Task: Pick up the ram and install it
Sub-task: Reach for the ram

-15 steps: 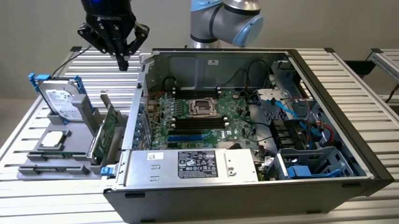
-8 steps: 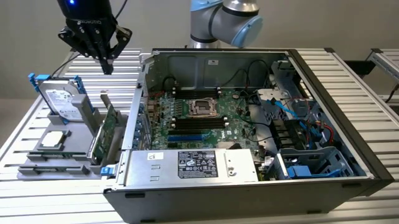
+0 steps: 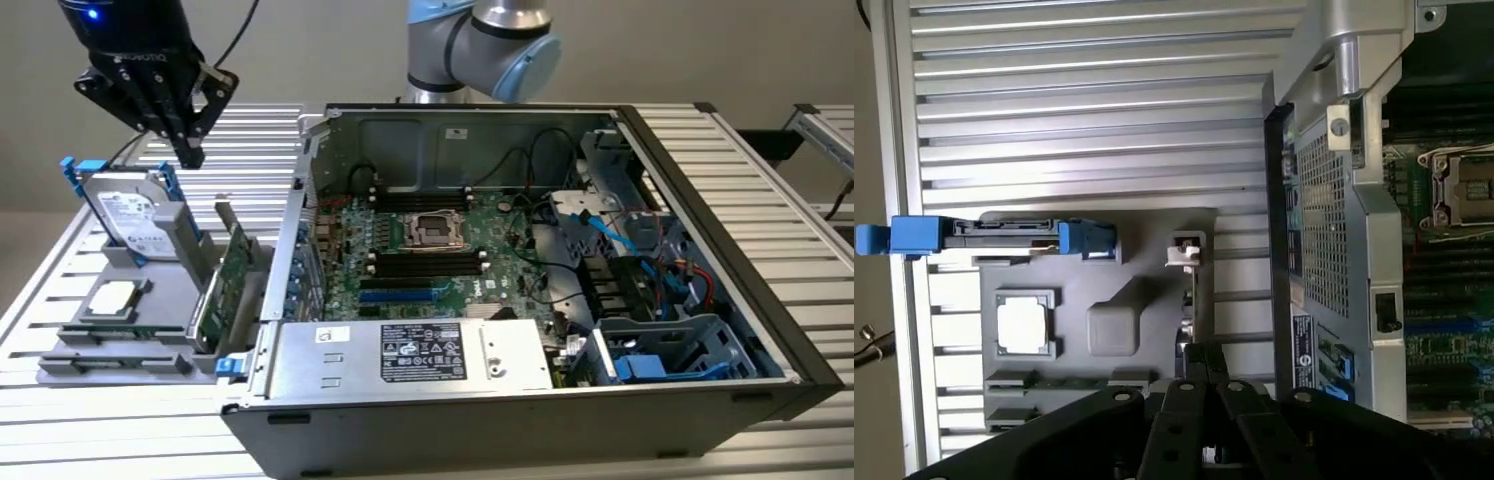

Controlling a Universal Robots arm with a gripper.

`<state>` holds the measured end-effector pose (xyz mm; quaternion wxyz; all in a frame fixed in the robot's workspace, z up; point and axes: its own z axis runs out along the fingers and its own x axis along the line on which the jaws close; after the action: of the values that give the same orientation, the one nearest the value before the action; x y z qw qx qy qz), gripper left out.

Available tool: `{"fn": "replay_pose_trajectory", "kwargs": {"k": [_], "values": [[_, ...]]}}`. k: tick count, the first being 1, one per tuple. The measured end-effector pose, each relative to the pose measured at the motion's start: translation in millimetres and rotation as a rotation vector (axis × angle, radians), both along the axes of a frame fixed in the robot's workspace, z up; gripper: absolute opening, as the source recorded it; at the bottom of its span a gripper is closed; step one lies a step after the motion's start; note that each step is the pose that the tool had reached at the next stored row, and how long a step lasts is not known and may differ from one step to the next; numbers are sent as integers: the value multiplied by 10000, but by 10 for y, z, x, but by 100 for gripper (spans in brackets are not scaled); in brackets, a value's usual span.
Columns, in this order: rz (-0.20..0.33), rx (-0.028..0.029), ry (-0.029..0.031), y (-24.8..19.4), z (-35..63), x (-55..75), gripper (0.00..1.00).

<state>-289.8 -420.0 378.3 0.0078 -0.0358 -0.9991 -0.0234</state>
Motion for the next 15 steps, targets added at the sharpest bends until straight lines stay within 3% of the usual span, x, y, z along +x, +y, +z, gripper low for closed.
{"fn": "replay_pose_trajectory", "kwargs": {"k": [9, 12, 15], "values": [[1, 0, 0, -146, -40, -407, 11], [0, 0, 1, -223, -46, -524, 11], [1, 1, 1, -335, -51, -595, 11]]}}
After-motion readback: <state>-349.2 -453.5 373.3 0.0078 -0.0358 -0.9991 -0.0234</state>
